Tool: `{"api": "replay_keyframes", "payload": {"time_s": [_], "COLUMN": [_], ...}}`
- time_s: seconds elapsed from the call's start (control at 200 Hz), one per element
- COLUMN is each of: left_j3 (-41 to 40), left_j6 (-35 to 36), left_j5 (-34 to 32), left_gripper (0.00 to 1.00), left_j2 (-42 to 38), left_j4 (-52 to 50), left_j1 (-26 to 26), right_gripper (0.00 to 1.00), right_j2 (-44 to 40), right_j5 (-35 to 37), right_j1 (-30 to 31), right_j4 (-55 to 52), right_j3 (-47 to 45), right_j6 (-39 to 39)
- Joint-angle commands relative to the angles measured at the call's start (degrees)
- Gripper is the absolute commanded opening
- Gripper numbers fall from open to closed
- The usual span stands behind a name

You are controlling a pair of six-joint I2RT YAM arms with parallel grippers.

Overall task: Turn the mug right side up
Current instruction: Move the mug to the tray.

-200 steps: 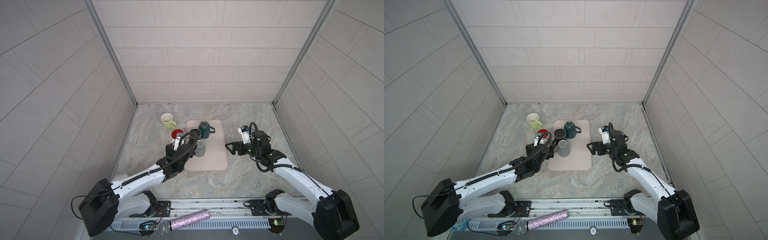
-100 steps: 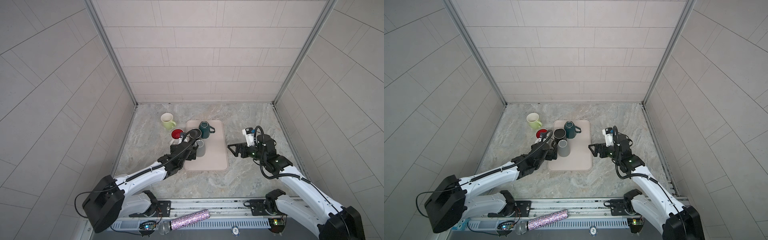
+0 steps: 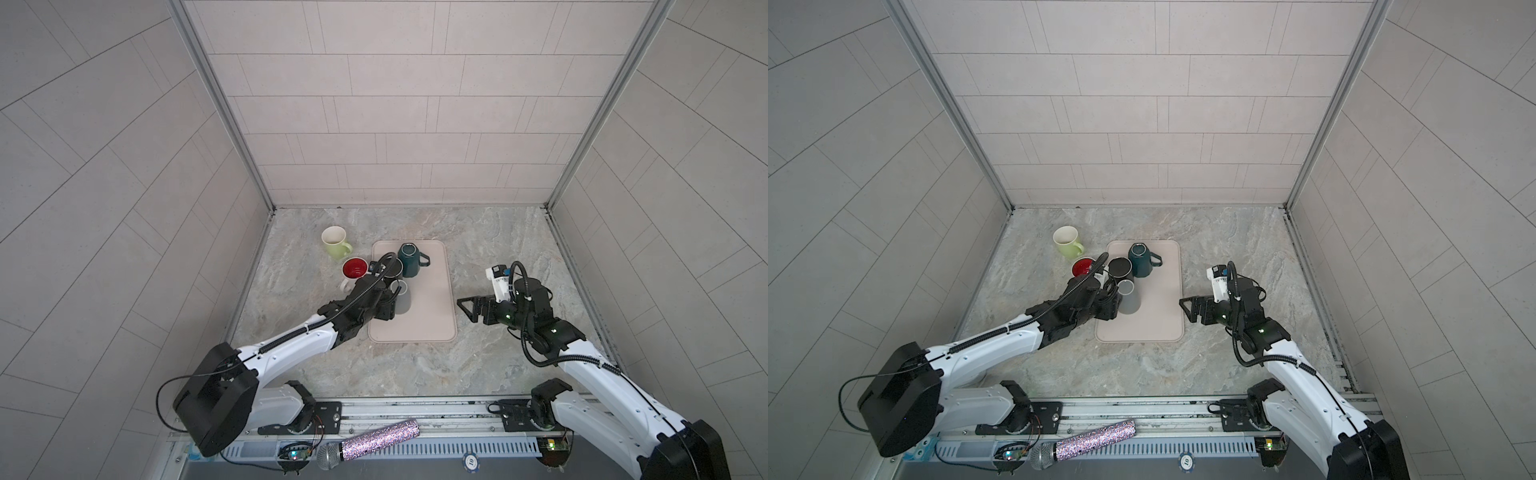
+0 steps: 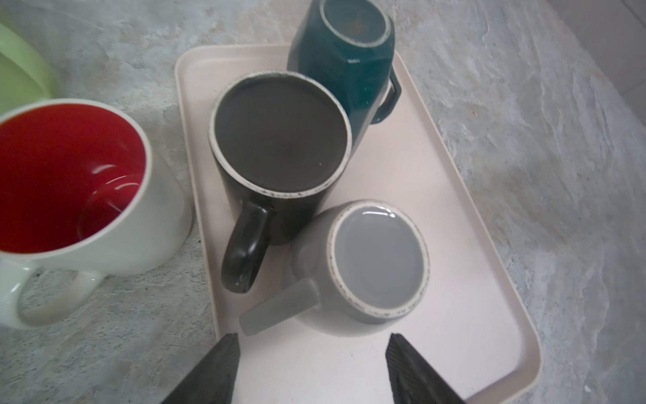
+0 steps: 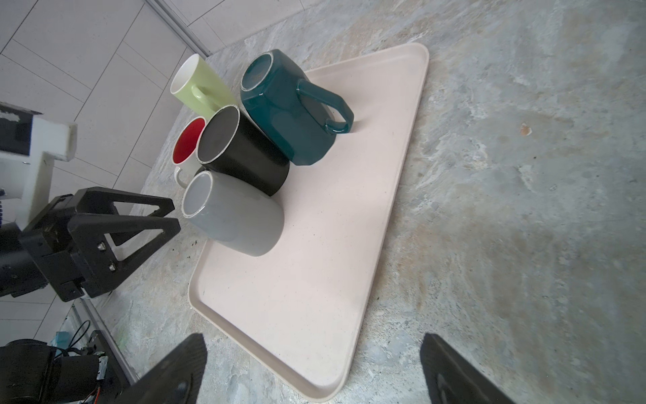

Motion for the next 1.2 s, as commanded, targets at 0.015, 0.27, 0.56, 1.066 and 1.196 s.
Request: {"api": "replay_keyframes", "payload": {"time_s": [0.015, 0.27, 0.56, 1.066, 1.196], "left_j3": [1.8, 4.3, 8.3, 10.2, 11.2], "left_j6": [2.8, 4.6, 5.3, 4.2, 3.6], "left_j5": [4.1, 5.2, 10.7, 13.0, 13.2], "left_gripper": [0.64, 0.62, 0.58, 0.56, 0.56], "left_j2": [2.1, 7.2, 12.7, 13.3, 13.4], "left_j4": [-0.1, -1.5, -1.0, 1.1, 1.0], "left_j1": [0.2, 0.2, 0.2, -2.6, -4.2], "right_gripper": [0.97, 0.97, 0.97, 0.97, 0.97], "right_j2": [-0.7, -0.1, -0.6, -1.2, -1.1], "right_j5": [-0.2, -0.1, 0.0, -0.4, -0.8], "right_j1": [-0.2, -0.4, -0.7, -1.6, -1.7], "right_j4": [0.4, 0.3, -0.5, -1.0, -1.1], "right_j3": [-1.0, -1.3, -1.8, -2.5, -2.6], "right_j6": [0.5, -0.1, -0.3, 0.0, 0.1]}}
